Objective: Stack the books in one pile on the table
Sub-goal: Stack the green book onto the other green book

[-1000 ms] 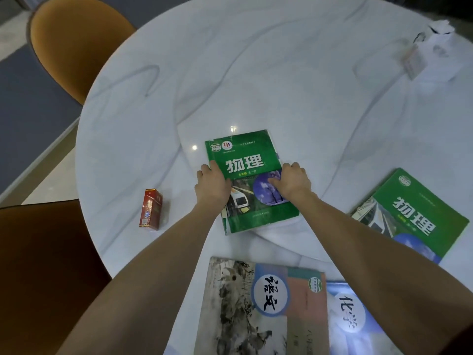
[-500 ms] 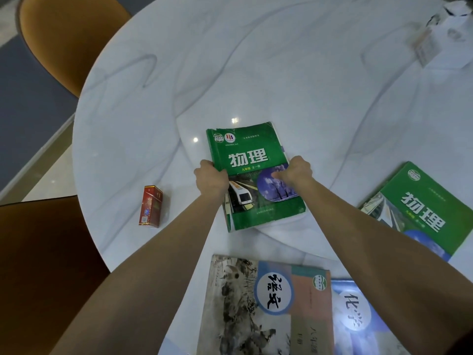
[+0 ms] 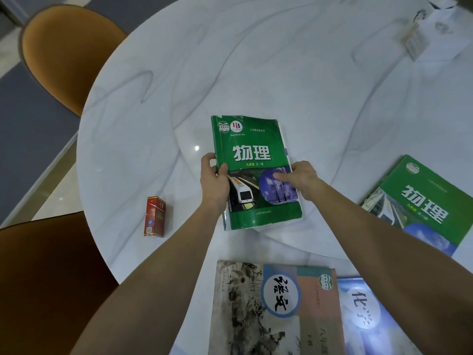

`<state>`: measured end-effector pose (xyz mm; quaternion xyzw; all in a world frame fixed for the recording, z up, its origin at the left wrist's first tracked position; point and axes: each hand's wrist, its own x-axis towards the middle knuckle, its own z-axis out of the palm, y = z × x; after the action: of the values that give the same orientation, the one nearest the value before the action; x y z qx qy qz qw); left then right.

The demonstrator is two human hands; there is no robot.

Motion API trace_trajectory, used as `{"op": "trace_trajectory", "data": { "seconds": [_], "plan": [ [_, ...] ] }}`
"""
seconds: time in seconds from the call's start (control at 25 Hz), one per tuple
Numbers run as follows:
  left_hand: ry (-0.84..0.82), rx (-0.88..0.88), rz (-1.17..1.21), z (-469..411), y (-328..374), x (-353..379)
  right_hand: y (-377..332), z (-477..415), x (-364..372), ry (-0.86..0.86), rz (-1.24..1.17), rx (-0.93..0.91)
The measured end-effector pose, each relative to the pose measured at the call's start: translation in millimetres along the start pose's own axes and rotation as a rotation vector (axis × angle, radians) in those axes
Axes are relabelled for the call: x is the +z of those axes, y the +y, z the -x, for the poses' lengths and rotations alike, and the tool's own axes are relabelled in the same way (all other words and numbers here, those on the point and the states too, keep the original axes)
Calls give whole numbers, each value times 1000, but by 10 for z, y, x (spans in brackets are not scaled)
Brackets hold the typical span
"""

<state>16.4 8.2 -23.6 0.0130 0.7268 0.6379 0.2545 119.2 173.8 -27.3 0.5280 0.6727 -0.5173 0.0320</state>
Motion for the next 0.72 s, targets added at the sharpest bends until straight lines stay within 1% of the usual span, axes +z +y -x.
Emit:
{"op": "trace_trajectory", "data": {
  "seconds": [0.08, 0.16, 0.36, 0.48, 0.6, 0.72],
  "plan": [
    [-36, -9, 11, -23, 61, 17, 21, 38, -76, -38, -126, 39],
    [-76, -19, 20, -47, 109, 63, 43, 74, -163, -49, -168, 44],
    [-170, -16, -15, -139, 298, 367, 135, 120, -493, 41, -230, 43],
    [-241, -3, -104, -188, 334, 631, 253, 115, -702, 156, -231, 41],
    [-283, -20, -184, -176, 268, 842, 397, 132, -818, 266, -162, 40],
    [-300, -10, -269, -142, 129, 977, 537, 153, -858, 287, -94, 51]
  ]
}}
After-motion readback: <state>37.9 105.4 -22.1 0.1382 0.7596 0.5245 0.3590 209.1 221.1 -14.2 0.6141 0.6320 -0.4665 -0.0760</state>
